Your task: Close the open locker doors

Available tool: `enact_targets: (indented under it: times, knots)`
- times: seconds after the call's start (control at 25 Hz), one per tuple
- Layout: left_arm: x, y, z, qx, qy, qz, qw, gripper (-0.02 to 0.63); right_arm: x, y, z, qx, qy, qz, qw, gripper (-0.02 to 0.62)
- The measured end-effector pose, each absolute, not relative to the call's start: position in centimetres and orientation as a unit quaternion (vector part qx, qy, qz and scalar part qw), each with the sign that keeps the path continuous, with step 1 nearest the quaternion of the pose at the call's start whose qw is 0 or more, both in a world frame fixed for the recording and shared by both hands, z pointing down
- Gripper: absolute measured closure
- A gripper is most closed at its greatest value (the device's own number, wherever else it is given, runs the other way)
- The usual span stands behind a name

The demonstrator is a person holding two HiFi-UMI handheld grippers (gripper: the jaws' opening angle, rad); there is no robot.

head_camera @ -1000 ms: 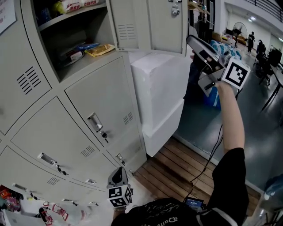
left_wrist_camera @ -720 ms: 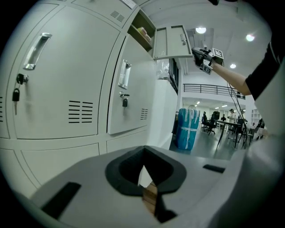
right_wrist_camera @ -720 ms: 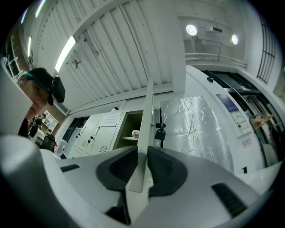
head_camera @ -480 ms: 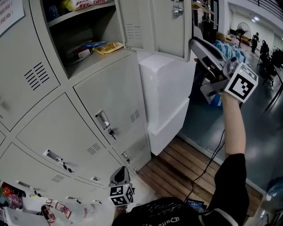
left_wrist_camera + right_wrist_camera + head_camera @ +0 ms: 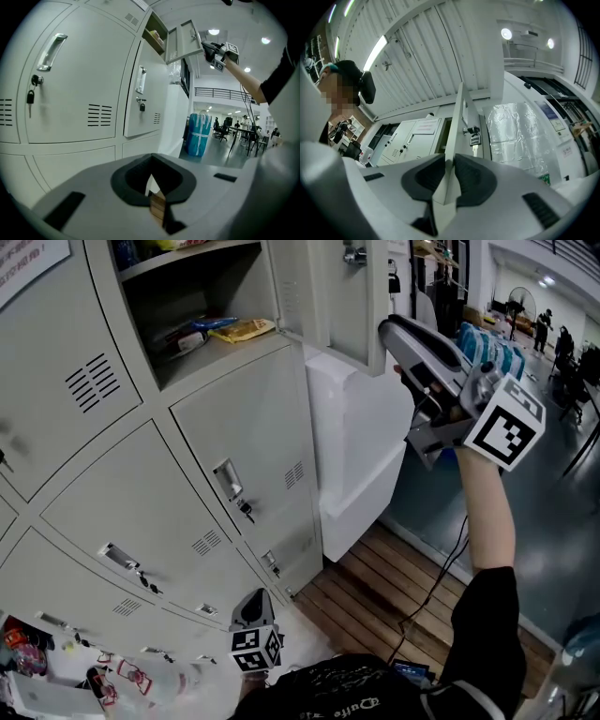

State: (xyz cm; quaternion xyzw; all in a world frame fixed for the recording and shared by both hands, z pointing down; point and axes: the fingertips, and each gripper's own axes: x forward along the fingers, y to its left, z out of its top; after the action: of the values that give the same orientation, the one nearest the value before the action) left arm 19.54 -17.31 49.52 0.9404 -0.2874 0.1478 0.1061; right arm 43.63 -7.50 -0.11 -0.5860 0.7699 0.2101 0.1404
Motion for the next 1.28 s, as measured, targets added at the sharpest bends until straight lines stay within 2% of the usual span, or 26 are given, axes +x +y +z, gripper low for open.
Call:
enact_targets:
  times: [0.44,1.12,1.28]
  knots:
    - [16.7,-16.9,50.1,0.937,-0.295,0.153,0.108,0.6,38.0,-10.4,0.0,-0.604,0.747,0.233,0.151,0.528]
    - [11.6,-18.0,50.8,0.921,-0.343,0.144,0.114,0.6,30.4,-17.8,0.2,-0.643,0.704,0.29,0.076,0.535]
    - [10.2,-18.5,51.2,0.914,-0.359,0.141,0.121,0.6,29.4,-19.7,0.1,-0.646,0.705,0.283,0.075,0.537]
